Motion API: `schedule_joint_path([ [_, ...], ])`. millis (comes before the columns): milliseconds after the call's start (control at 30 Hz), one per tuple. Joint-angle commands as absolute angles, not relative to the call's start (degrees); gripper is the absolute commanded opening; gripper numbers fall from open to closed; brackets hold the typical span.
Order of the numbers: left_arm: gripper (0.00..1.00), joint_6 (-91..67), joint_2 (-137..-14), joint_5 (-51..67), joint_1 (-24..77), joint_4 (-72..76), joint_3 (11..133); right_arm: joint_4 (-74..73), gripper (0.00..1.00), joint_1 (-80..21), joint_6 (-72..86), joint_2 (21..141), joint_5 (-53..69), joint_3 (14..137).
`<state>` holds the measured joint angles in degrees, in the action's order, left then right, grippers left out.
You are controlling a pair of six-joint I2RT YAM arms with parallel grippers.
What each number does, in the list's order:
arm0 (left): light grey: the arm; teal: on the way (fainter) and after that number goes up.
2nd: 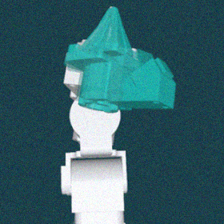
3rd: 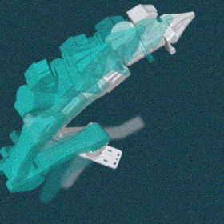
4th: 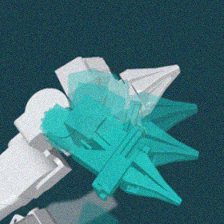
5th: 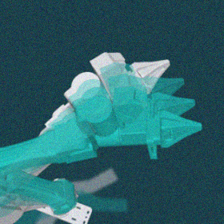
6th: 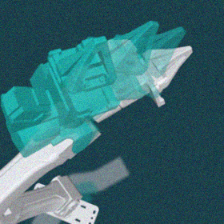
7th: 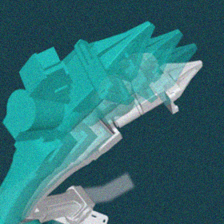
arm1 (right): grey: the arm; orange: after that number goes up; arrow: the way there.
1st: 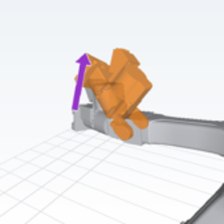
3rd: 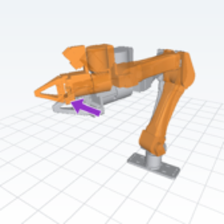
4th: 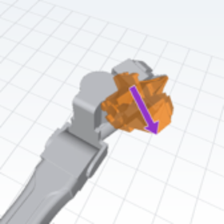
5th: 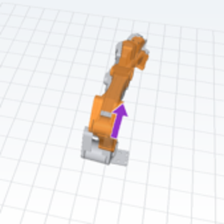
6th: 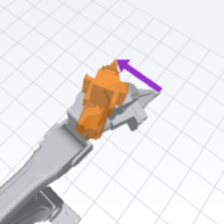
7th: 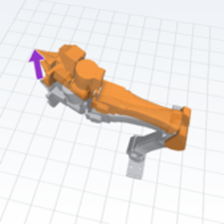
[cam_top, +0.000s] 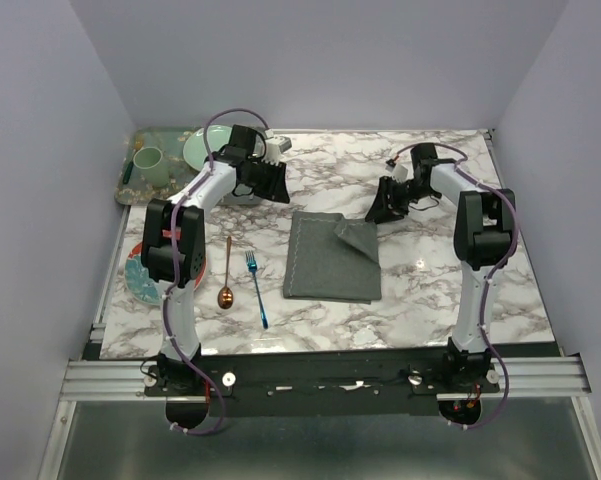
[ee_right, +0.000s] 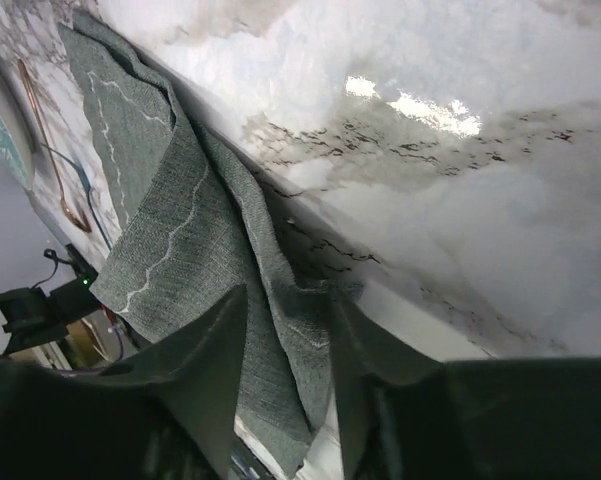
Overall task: Fold the napkin into a case and place the utensils inside
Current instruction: Pick up the lower triangle-folded napkin from the center of the board.
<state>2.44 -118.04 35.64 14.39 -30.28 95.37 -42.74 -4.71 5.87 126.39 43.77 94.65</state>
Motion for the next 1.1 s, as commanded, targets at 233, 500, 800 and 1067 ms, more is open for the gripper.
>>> schedule_joint_path([
  [233,0.28,1.6,-123.7,41.2,26.4,-32.3,96.4,-40.7,0.2,-4.6,9.2,125.3,42.4,93.9],
  [500,0.28,-9.7,-128.8,45.4,30.4,-21.0,100.4,-36.6,0.26,-4.6,9.7,120.2,46.3,91.1],
  [800,0.37,-15.6,-131.6,44.4,31.5,-16.2,104.7,-39.4,0.87,-0.9,9.6,120.8,44.2,92.5],
  [1067,0.38,-12.1,-126.7,41.2,27.7,-20.6,99.7,-39.5,1.0,1.5,9.1,124.1,53.9,95.2],
])
